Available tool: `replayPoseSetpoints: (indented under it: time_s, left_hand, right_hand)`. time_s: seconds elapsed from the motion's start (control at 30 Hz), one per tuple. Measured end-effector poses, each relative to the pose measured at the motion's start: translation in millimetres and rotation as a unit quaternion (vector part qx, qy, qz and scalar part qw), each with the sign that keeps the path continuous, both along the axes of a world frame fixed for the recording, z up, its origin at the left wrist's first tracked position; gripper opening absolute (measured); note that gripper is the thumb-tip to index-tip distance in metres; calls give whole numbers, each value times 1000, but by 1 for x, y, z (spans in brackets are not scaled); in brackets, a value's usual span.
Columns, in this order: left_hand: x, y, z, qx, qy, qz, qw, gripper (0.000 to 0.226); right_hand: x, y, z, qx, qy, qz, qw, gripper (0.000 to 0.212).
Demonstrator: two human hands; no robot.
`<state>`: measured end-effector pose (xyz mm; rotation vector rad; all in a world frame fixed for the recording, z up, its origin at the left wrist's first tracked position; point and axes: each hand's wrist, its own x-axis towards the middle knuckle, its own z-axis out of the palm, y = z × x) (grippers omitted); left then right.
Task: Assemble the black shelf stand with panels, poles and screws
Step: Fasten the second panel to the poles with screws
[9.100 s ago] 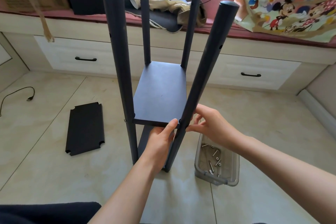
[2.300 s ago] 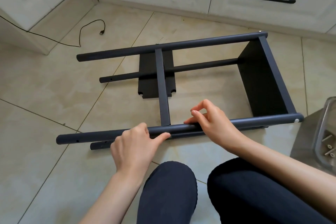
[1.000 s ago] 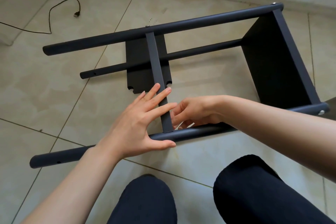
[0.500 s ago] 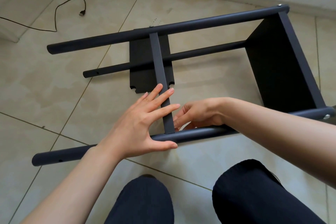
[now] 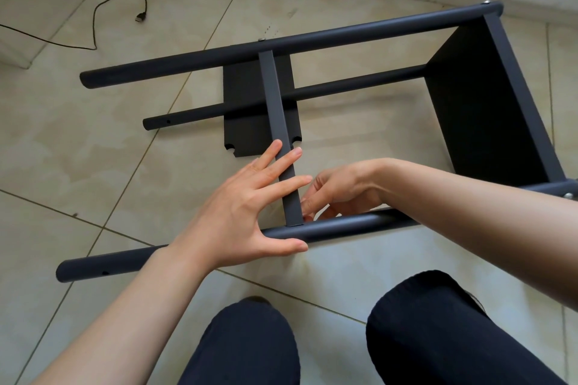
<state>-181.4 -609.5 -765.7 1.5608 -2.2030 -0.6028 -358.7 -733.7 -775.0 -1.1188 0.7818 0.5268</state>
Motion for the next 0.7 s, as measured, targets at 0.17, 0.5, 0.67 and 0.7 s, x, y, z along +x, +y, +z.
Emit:
replayPoseSetpoints:
  time_s: [0.17,0.5,0.67,0.7]
  left_hand:
    - [0,0,-1,0,6,-1,1000,80]
    - [1,0,0,1,0,-2,1000,80]
    - [1,1,1,1,-6,-3,1000,79]
    - [1,1,1,2,-7,-2,1000,80]
  right_hand:
    - [3,3,-5,-8,10,16,1000,27]
    - [-2,-2,-8,24,-22,4,999,15]
    - [4,2,-9,5,12,12,1000,27]
    - [5,4,-10,6,12,14,1000,30]
